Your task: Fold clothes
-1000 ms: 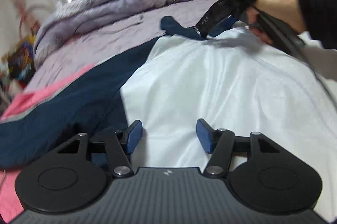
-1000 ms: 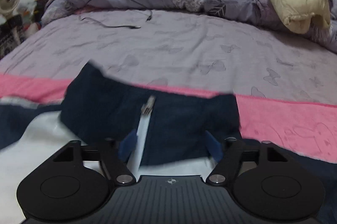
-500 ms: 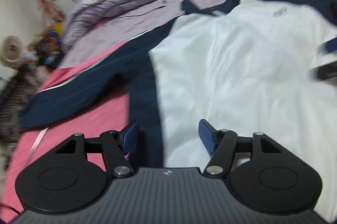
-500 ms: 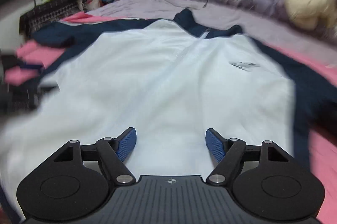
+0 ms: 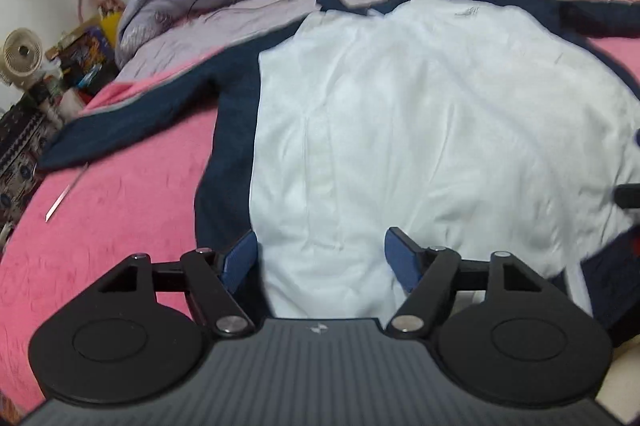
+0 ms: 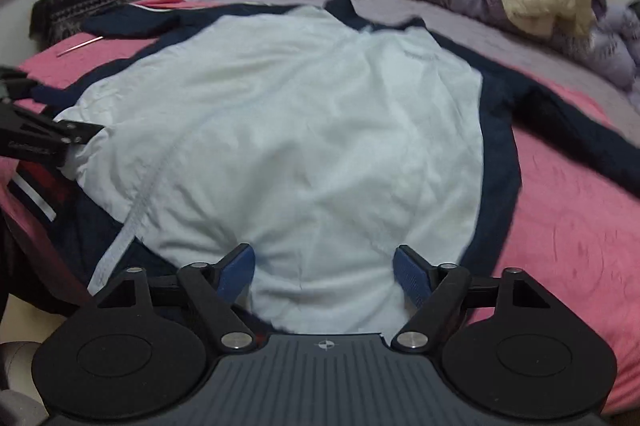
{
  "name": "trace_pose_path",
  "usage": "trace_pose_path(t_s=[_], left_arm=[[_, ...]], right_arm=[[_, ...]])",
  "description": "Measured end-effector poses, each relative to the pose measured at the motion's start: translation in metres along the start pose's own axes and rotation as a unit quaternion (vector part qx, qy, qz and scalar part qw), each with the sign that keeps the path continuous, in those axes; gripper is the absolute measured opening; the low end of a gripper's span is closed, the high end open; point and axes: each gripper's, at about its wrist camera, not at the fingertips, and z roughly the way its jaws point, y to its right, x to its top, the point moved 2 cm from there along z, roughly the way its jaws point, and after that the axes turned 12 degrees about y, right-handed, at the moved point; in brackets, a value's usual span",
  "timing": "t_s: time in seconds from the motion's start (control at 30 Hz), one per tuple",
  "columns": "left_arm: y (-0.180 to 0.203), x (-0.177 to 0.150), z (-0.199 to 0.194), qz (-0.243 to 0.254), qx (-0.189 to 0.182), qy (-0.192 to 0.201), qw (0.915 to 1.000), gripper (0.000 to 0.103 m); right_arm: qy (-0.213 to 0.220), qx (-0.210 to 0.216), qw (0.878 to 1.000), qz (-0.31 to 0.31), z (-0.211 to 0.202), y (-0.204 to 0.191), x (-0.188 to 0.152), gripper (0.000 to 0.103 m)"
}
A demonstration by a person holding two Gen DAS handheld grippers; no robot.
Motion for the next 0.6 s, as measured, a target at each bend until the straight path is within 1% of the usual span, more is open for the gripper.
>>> trace_pose_path(t_s=[0.07,0.13,0.23,0.27,0.3,0.33,0.4,0.43,0.47,0.5,0.6], left_arm=[[-0.008,0.003,-0.002,-0.03,-0.005,-0.021,0.9993,0.074],[-0.014,0.011,-0.002,-0.06,-0.005,-0.053,0.9967,0.074],[-0.006,0.022,0.001,-0.068,-0.008,-0.083,0.9942,0.077],[-0.001,0.022,0.004,-0.063,-0.006,-0.087,0.9942,0.079],[0.003,0.022,0.007,-0.057,-0.004,-0.092,0.9941,0.085],[0.007,0.022,0.01,-0.052,-0.002,-0.096,0.994,0.088],[0.016,0.023,0.017,-0.042,0.003,-0.104,0.9936,0.093],[0.018,0.021,0.02,-0.043,0.006,-0.107,0.9933,0.095],[0.016,0.02,0.022,-0.049,0.009,-0.109,0.9927,0.098],[0.014,0.019,0.024,-0.056,0.009,-0.113,0.992,0.101],[0.007,0.015,0.027,-0.075,0.003,-0.118,0.9902,0.103]], right_arm=[[-0.016,-0.008,1.0,0.007,-0.005,0.007,0.002,0.076],[-0.021,-0.011,1.0,0.016,-0.012,0.008,0.01,0.074],[-0.001,0.01,0.999,0.032,-0.02,0.003,0.029,0.077],[0.002,0.007,0.999,0.034,-0.017,0.002,0.035,0.079],[0.002,0.007,0.999,0.035,-0.013,-0.001,0.04,0.083],[0.0,0.009,0.999,0.032,-0.006,-0.003,0.042,0.085],[-0.021,-0.005,0.999,0.028,0.012,-0.006,0.041,0.089],[-0.043,-0.015,0.998,0.033,0.024,-0.007,0.036,0.092],[-0.051,-0.019,0.998,0.044,0.031,-0.006,0.032,0.102],[-0.048,-0.022,0.997,0.054,0.033,-0.005,0.031,0.103],[-0.053,-0.014,0.997,0.051,0.034,-0.003,0.03,0.103]])
